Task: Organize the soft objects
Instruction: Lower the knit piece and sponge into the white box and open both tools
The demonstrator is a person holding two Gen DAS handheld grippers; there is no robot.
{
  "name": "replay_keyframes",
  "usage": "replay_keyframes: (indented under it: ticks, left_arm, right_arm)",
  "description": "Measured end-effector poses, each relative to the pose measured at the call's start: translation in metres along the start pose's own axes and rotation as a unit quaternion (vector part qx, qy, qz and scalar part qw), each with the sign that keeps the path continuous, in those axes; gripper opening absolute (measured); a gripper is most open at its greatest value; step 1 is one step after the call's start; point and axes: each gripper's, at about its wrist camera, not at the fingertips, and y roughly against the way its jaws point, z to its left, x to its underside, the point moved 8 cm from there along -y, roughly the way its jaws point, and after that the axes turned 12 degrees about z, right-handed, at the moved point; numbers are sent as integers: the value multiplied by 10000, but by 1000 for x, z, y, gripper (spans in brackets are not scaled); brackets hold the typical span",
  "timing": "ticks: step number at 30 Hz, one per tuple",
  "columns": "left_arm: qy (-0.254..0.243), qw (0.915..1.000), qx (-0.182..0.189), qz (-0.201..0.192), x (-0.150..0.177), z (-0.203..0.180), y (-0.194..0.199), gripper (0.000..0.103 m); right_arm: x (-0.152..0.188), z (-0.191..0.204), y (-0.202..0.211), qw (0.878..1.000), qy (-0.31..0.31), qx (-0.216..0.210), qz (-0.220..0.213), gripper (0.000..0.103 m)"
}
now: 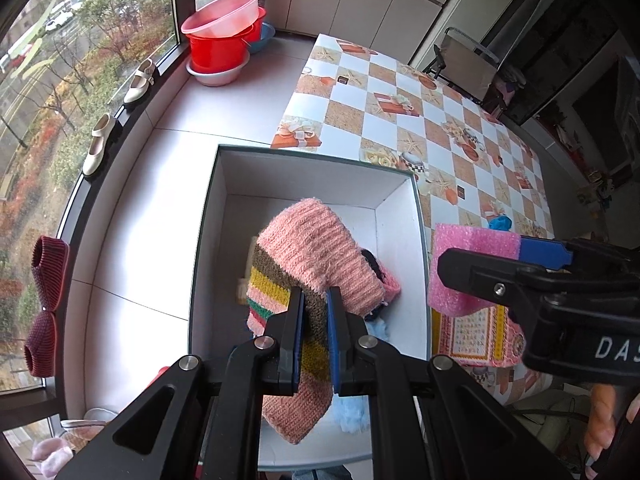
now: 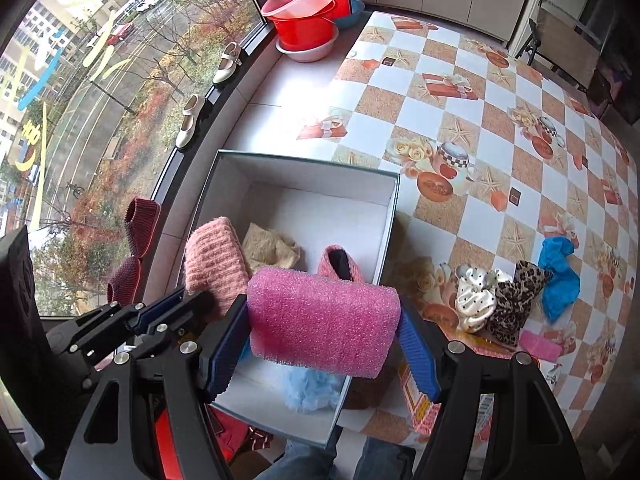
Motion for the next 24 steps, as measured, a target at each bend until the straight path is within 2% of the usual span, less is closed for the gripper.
replay_keyframes:
  ticks: [12,24]
  left_arm:
    - [219,9995,-180,153,-26,10,-26,11]
    - [270,9986,-246,374,-33,11,-52,11]
  right_arm:
    - [-28,-9,-17,9997,-230,-67,59,72]
    - [-37,-15,-45,9984,-405,-267,275,72]
